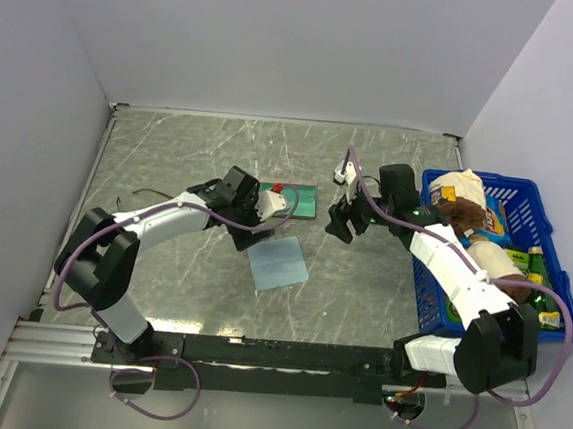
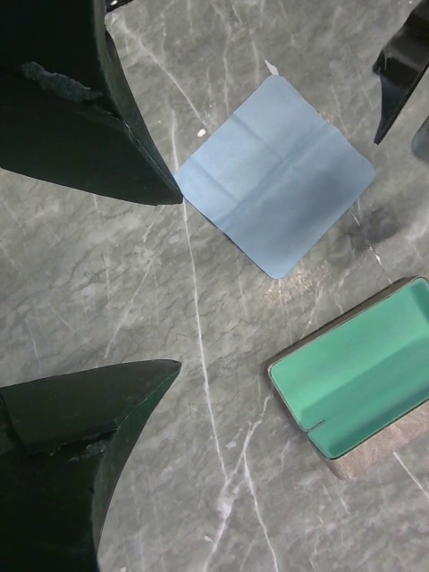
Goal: Organize the sunglasses
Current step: Move the corner of the glasses cleaning cloth to the center of the board.
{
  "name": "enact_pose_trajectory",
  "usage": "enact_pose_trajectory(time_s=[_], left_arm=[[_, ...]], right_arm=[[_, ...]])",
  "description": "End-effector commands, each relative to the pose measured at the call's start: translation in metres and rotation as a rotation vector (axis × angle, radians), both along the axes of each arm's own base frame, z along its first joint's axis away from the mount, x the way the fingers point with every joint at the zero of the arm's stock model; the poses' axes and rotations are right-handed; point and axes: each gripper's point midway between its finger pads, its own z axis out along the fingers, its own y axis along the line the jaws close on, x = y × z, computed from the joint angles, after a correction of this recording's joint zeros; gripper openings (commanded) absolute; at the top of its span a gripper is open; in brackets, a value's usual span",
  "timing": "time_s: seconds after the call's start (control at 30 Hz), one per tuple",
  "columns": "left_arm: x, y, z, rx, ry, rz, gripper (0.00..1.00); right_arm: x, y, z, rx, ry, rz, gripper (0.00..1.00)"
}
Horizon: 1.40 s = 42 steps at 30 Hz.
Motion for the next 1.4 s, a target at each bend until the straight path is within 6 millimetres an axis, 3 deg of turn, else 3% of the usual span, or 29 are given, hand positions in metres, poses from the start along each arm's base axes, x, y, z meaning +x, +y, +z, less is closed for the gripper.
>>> enact_pose_trajectory(time_s=[0.0,0.2,0.7,1.07,1.17,1.27,1.37], left_arm=[[0.011,-0.015,0.009,0.010,-0.095,0.012,0.96],[0.010,-0.015,-0.012,0.095,-0.102,0.009,0.97],[0.006,-0.001,-0.041,0.267,-0.119,-0.003,0.98],[0.024,0.004,-0.050,0.330,-0.188,0.038,0.92],[0.022,-0.002,-0.044,0.299,-0.178,0.024,0.93],[0.024,-0.008,-0.021,0.228,-0.202,0.014,0.95],[0.030,-0.011,0.017,0.112,-0.235,0.032,0.96]], right_arm=[[-0.003,-0.002,0.017,0.001,-0.098,0.023,0.76],[-0.009,-0.001,0.027,0.017,-0.129,0.043,0.75],[-0.013,-0.004,0.040,0.060,-0.160,0.044,0.72],[-0.011,-0.004,0.041,0.063,-0.161,0.036,0.72],[-0.012,-0.004,0.042,0.068,-0.156,0.038,0.72],[-0.013,-0.001,0.042,0.079,-0.138,0.044,0.71],[-0.012,0.004,0.045,0.104,-0.110,0.049,0.70]])
